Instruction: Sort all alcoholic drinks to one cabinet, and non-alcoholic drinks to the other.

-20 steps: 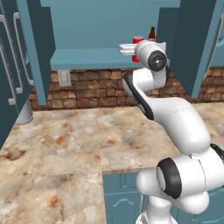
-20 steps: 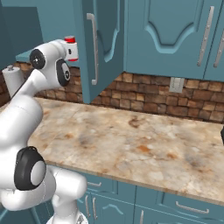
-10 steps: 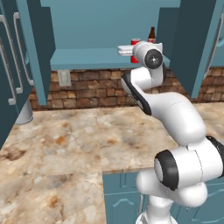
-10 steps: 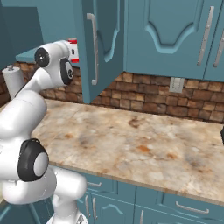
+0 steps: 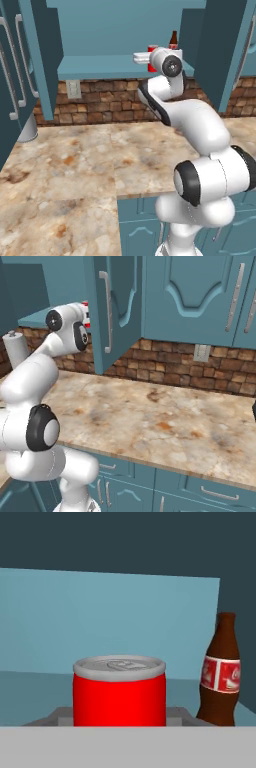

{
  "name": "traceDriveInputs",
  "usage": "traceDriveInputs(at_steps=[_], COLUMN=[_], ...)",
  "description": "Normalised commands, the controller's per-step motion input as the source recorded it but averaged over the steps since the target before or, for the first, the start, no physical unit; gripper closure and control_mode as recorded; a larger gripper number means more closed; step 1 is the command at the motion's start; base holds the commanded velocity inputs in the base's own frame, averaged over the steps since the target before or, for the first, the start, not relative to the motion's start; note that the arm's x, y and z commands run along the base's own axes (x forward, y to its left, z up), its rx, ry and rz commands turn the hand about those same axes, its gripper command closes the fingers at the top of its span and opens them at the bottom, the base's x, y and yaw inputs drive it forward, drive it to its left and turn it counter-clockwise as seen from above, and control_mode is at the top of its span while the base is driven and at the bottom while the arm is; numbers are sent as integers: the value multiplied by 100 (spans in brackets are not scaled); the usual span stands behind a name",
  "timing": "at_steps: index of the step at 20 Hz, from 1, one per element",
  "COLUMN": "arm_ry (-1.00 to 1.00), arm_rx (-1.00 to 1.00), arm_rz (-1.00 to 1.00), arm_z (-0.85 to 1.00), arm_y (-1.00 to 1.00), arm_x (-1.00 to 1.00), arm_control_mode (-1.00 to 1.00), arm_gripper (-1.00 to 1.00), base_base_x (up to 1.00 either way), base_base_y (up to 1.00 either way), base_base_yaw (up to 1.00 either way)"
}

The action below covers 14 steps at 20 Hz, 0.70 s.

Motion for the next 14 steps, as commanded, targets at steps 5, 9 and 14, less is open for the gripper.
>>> traceDriveInputs(at_steps=[5, 9, 14], arm_ry=[0, 0, 0], arm_rx=[0, 0, 0], arm_rz=[0, 0, 0], arm_z=[-3, -7, -13], arm_y=[0, 0, 0], arm_x=[36, 36, 30], arm_control_mode=[-100, -100, -100], arm_gripper=[100, 100, 100], base_base_x=[0, 0, 0], base_base_y=[0, 0, 0], base_base_yaw=[0, 0, 0])
